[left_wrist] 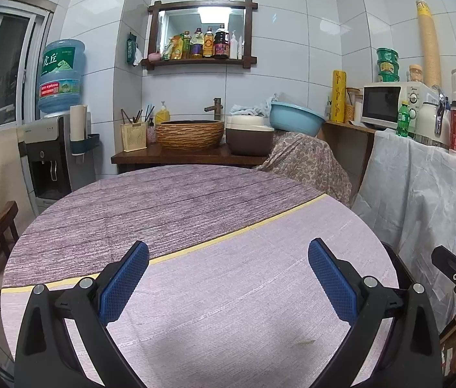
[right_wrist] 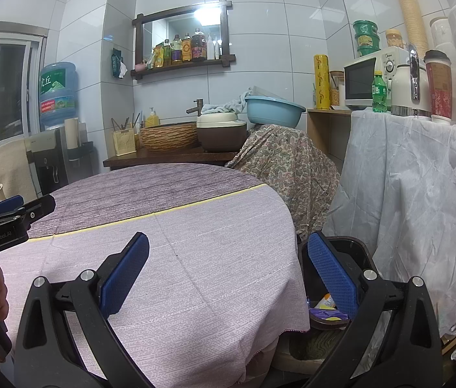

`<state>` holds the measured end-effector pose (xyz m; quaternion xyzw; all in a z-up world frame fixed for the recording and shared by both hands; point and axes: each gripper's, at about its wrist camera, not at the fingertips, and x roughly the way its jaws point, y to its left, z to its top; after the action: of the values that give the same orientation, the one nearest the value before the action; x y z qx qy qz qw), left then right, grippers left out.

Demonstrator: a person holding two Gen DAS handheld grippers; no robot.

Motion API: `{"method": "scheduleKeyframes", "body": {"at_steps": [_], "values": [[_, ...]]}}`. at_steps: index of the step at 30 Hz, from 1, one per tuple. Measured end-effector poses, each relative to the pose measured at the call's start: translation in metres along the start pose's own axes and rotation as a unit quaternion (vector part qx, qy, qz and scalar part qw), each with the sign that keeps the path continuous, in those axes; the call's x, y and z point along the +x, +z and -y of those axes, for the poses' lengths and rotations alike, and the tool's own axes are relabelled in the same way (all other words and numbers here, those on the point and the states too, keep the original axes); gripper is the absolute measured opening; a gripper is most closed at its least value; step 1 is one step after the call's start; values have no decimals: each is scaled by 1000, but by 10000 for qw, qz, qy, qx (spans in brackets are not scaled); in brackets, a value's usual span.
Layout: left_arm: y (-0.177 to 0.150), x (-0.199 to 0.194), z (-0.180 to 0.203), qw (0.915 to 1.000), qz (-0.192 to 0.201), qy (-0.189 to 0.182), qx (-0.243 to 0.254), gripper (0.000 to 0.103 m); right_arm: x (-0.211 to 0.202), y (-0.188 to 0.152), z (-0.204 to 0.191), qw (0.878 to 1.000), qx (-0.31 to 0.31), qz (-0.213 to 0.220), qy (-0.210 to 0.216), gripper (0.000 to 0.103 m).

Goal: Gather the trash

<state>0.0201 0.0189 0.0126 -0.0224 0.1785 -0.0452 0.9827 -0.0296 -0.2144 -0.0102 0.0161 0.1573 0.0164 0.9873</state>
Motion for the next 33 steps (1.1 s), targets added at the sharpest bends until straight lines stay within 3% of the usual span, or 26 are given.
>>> {"method": "scheduleKeyframes", "body": {"at_steps": [33], "values": [[-1,1,-2,9999,13,99,77,98,-2,-1,-2,10000,-12,-20,37,97]]}}
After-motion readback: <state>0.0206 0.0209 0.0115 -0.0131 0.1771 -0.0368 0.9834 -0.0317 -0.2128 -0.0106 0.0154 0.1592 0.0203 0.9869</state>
